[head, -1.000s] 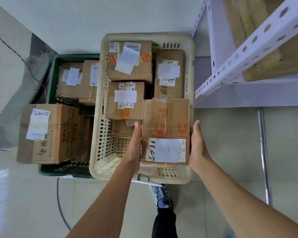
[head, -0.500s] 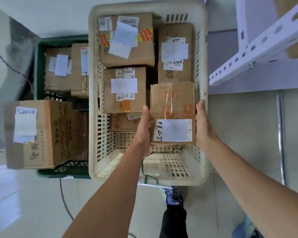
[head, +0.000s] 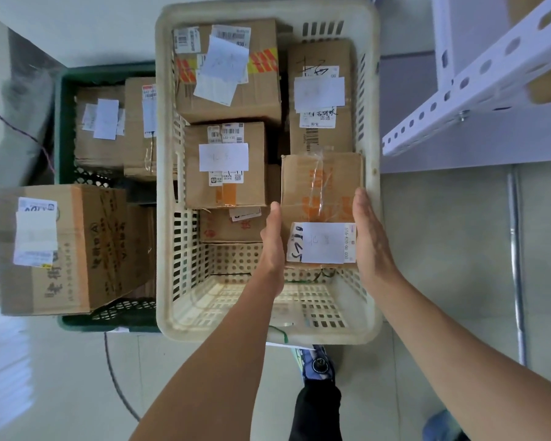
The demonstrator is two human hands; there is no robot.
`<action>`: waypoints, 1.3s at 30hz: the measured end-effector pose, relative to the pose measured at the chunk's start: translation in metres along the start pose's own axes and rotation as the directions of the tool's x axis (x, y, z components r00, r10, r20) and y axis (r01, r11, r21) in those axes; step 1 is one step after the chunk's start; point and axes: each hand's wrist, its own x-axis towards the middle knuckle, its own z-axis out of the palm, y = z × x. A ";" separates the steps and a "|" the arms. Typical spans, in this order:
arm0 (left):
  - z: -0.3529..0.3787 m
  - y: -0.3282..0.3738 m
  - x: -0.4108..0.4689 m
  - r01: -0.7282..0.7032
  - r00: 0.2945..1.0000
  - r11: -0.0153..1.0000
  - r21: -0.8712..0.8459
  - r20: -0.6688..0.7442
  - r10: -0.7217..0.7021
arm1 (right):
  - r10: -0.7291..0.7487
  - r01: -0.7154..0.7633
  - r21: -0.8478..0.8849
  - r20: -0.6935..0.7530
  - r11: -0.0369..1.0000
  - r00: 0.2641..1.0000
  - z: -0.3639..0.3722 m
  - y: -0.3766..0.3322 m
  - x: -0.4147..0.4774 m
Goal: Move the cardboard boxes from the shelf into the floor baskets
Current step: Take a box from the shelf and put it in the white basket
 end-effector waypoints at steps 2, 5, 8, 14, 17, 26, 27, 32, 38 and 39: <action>-0.003 0.000 -0.002 -0.018 1.000 1.000 0.025 -0.022 0.019 | 0.005 -0.006 0.029 0.023 1.000 1.000 -0.007 0.000 -0.004; -0.007 0.001 -0.014 -0.045 0.999 0.996 0.073 -0.021 0.047 | -0.012 0.007 0.097 0.056 0.995 0.998 -0.019 -0.008 -0.018; -0.004 0.009 -0.044 -0.137 0.991 0.987 0.084 0.002 0.137 | -0.039 0.030 0.146 0.060 0.989 0.997 -0.035 -0.027 -0.040; 0.028 0.036 -0.129 -0.221 0.975 0.970 0.105 0.021 0.220 | -0.102 0.091 0.203 0.049 0.975 0.994 -0.081 -0.077 -0.093; 0.061 0.046 -0.172 -0.292 0.956 0.949 0.121 0.050 0.288 | -0.154 0.136 0.223 0.066 0.965 0.986 -0.110 -0.100 -0.119; 0.195 0.060 -0.285 -0.474 0.878 0.874 0.105 0.134 0.460 | -0.287 0.265 0.252 0.053 0.931 0.957 -0.240 -0.160 -0.180; 0.208 0.064 -0.292 -0.490 0.869 0.866 0.100 0.129 0.477 | -0.305 0.282 0.250 0.057 0.926 0.951 -0.255 -0.166 -0.182; 0.257 0.090 -0.313 -0.543 0.837 0.834 0.100 0.144 0.528 | -0.382 0.361 0.241 0.046 0.901 0.923 -0.320 -0.200 -0.175; 0.297 0.137 -0.290 -0.545 0.837 0.836 0.059 0.096 0.539 | -0.375 0.365 0.221 0.000 0.904 0.927 -0.355 -0.237 -0.130; 0.303 0.147 -0.282 -0.539 0.842 0.840 0.064 0.084 0.534 | -0.368 0.359 0.218 -0.001 0.908 0.930 -0.357 -0.243 -0.120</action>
